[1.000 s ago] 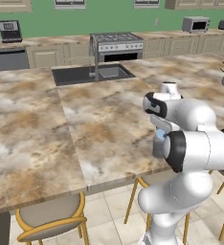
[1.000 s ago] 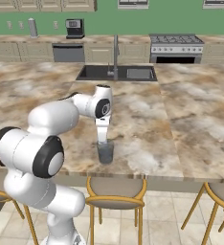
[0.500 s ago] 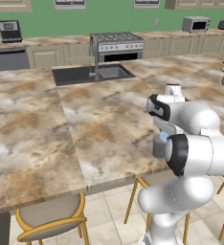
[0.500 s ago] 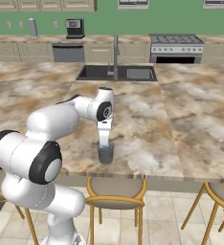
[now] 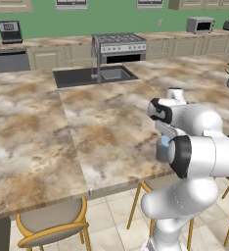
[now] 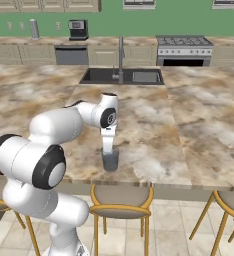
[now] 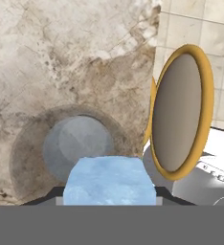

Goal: There are four ice cubes in the ice bowl. Place two ice cubes in each glass of water.

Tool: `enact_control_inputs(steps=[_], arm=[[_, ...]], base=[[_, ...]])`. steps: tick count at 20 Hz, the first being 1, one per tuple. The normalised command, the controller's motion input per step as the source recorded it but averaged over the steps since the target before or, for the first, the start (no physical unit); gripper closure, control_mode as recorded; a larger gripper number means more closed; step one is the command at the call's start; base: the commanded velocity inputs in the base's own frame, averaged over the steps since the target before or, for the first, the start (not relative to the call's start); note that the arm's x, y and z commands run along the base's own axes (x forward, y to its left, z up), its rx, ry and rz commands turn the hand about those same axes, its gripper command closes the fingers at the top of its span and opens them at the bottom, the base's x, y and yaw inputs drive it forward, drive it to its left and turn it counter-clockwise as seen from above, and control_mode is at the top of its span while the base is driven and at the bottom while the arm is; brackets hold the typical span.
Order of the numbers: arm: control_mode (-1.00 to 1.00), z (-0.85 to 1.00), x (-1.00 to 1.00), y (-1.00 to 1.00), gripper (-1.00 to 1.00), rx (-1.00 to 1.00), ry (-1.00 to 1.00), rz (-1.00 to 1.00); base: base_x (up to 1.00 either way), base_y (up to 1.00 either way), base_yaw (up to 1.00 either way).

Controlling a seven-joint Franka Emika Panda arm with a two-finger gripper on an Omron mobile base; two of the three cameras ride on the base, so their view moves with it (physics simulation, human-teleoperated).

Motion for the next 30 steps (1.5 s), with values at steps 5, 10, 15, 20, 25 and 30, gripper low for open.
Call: enact_control_inputs(steps=[5,10,15,20,25,30], arm=[[-1.0,-0.22,0.0,0.01,1.0,0.0,0.03,0.0],[-1.0,-0.12,0.09,0.0,1.0,0.0,0.02,0.0],[-1.0,0.0,0.16,0.0,1.0,0.01,0.0,0.0],[-1.0,0.0,0.01,0.0,-1.0,0.01,0.0,0.0],[-1.0,-0.01,0.0,0.0,-1.0,0.02,0.0,0.0],[-1.0,0.0,0.0,0.0,-1.0,0.02,0.0,0.0]], base=[[0.0,0.0,0.0],[0.0,0.0,0.0],[0.0,0.0,0.0],[0.0,0.0,0.0],[0.0,0.0,0.0],[0.0,0.0,0.0]])
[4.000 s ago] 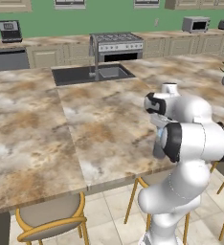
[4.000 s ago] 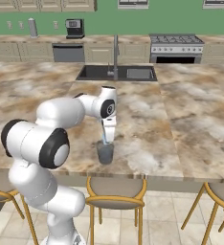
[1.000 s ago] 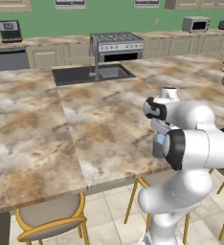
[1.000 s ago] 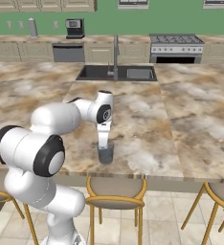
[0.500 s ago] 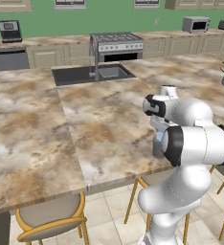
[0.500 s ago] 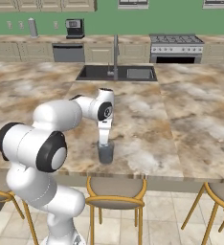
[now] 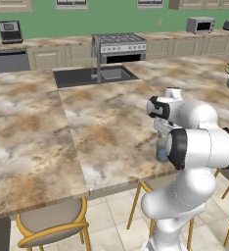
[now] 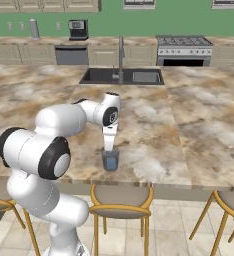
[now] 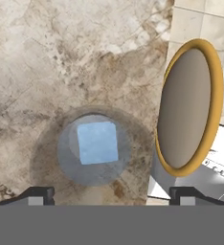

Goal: There are four ice cubes in the ice bowl. Place two ice cubes in each glass of water.

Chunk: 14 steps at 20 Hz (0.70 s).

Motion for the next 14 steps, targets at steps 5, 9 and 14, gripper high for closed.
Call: enact_control_inputs(steps=[5,9,14], arm=[[-1.0,0.0,0.0,0.0,-1.0,0.02,0.0,0.0],[-1.0,0.12,-0.01,0.0,-1.0,0.01,0.0,0.0],[-1.0,0.36,-0.2,0.0,-1.0,0.0,0.0,0.02]], base=[[0.0,0.0,0.0],[0.0,0.0,0.0],[0.0,0.0,0.0]])
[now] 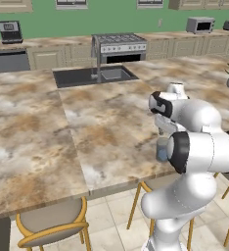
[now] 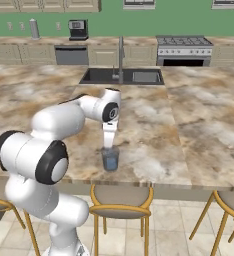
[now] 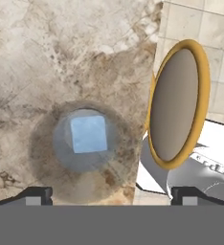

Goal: There are four ice cubes in the ice bowl. Place two ice cubes in each glass of water.

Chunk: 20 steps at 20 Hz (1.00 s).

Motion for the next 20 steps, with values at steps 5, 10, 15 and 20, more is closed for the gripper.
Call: enact_control_inputs(steps=[5,10,15,20], arm=[[-1.0,0.44,-0.24,0.0,-1.0,0.0,0.0,0.05],[-1.0,0.09,-0.82,0.21,-1.0,0.0,-0.01,0.28],[-1.0,0.0,-0.97,0.46,-1.0,0.0,-0.05,0.58],[-1.0,0.09,-0.45,0.31,-1.0,0.0,-0.17,0.45]], base=[[0.0,0.0,0.0],[0.0,0.0,0.0],[0.0,0.0,0.0],[0.0,0.0,0.0]])
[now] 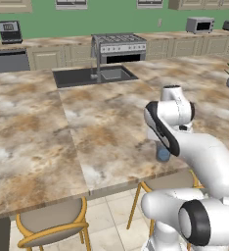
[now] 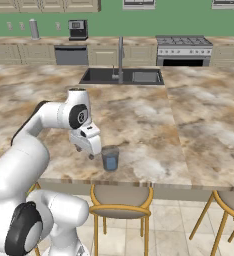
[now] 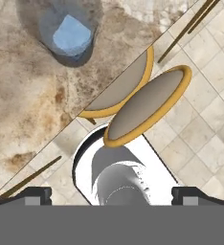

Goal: There are four ice cubes in the ice bowl. Place two ice cubes in each glass of water.

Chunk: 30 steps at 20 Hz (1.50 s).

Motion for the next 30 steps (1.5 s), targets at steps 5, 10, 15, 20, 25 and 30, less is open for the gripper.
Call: enact_control_inputs(steps=[5,10,15,20,25,30], arm=[[-1.0,0.03,-0.1,0.15,-1.0,0.0,-0.14,0.06],[-1.0,0.0,0.0,0.02,-1.0,0.0,-0.03,0.0],[-1.0,0.0,0.0,0.0,-1.0,0.0,0.0,0.0],[1.0,0.0,0.0,0.0,-1.0,0.0,0.0,0.0],[1.0,0.0,0.0,0.0,-1.0,0.0,0.0,0.0],[1.0,0.0,0.0,0.0,-1.0,0.0,0.0,0.0]], base=[[0.0,0.0,0.0],[0.0,0.0,0.0],[0.0,0.0,0.0],[0.0,0.0,0.0],[0.0,0.0,0.0],[-0.52,-0.04,-0.02]])
